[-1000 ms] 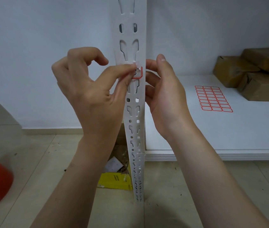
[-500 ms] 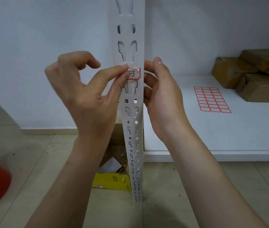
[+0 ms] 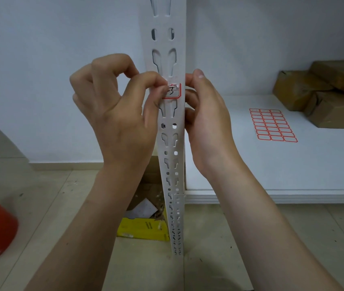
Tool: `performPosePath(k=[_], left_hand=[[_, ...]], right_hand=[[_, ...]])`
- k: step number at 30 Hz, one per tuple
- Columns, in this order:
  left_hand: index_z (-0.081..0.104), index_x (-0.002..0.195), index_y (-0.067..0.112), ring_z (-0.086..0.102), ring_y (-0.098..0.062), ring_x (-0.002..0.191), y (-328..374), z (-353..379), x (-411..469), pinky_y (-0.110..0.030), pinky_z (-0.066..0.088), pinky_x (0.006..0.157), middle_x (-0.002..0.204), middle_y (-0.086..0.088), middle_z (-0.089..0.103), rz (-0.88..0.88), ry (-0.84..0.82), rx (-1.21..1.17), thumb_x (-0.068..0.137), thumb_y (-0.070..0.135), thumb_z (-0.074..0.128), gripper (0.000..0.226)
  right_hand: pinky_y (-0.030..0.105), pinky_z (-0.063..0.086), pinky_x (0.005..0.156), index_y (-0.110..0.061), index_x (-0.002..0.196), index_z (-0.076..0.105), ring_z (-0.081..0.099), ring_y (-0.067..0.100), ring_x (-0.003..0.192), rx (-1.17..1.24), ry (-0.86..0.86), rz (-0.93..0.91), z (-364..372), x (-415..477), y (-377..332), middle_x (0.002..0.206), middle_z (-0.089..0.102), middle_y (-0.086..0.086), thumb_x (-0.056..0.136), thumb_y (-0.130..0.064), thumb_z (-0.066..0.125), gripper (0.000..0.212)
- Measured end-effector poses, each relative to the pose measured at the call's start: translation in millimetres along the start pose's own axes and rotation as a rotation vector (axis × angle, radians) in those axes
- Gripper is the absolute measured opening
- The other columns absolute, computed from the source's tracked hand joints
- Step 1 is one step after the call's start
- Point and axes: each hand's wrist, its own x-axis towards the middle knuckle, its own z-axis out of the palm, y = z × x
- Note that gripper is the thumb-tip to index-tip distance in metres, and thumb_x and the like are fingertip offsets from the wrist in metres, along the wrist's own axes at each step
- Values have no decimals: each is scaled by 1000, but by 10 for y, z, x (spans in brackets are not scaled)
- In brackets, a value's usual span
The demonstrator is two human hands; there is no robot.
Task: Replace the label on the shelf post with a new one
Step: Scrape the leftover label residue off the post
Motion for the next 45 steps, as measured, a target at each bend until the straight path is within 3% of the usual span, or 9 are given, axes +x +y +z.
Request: performPosePath(k=[4, 11, 17, 23, 27, 29, 32, 35, 45], left_hand=[[75, 94, 20, 49, -33, 113, 30, 0, -45, -42, 39, 92, 117, 5, 42, -25, -39, -15, 107, 37, 61, 25], [74, 95, 14, 52, -42, 108, 145, 1, -156, -46, 39, 90, 111, -18, 57, -96, -76, -62, 104, 27, 64, 19], [75, 93, 12, 54, -44, 103, 200, 25, -315, -52, 39, 88, 106, -21, 57, -20, -126, -118, 101, 23, 64, 17], [71, 95, 7, 48, -28, 105, 150, -8, -287, -47, 42, 89, 106, -12, 47, -87, -50, -231, 97, 15, 65, 10], [56, 95, 19, 53, -25, 108, 182, -56, -206, -48, 49, 93, 110, -7, 47, -298, -25, -405, 101, 25, 60, 9], [53, 93, 23, 58, -15, 101, 208, -78, -138, -47, 55, 89, 103, -3, 54, -513, -21, -511, 101, 25, 59, 10], [56, 95, 18, 72, -14, 97, 205, -79, -48, -40, 63, 87, 98, 0, 67, -899, -34, -723, 104, 21, 57, 10], [55, 100, 9, 79, -19, 96, 167, -72, 15, -40, 65, 86, 104, -6, 77, -1130, -49, -871, 106, 12, 52, 8], [50, 110, 14, 81, -23, 90, 166, -89, 63, -36, 65, 87, 100, -10, 81, -1097, -82, -951, 104, -4, 47, 19]], right_hand=[[55, 59, 103, -27, 112, 68, 77, 23, 101, -6, 1, 3, -8, -14, -22, 112, 79, 5, 111, -50, 37, 39], [51, 60, 99, -32, 91, 71, 77, 26, 101, 52, 19, 34, -27, 0, -53, 96, 80, -2, 113, -47, 38, 42], [36, 58, 84, -25, 96, 72, 75, 17, 89, 123, 22, 42, -46, 21, -56, 92, 78, -1, 115, -40, 41, 39], [43, 62, 88, -22, 120, 69, 77, 24, 95, 112, 21, -12, -48, -13, -60, 115, 79, 7, 112, -39, 46, 29], [38, 60, 82, -20, 123, 68, 78, 30, 95, 120, 39, -70, -60, -33, -71, 116, 79, 7, 108, -34, 56, 24], [30, 60, 82, -24, 117, 71, 78, 17, 95, 79, 26, -86, -41, -46, -71, 108, 81, -2, 106, -33, 62, 17], [16, 57, 72, -22, 116, 73, 75, 0, 83, 37, -14, -103, -5, -64, -78, 90, 79, -15, 107, -23, 63, 13], [16, 57, 72, -19, 117, 73, 75, 0, 81, 26, -18, -129, 6, -62, -76, 91, 79, -13, 107, -17, 61, 16], [35, 57, 74, -27, 104, 67, 68, 9, 79, 10, -8, -64, 102, -2, -118, 92, 74, -2, 95, -28, 52, 17]])
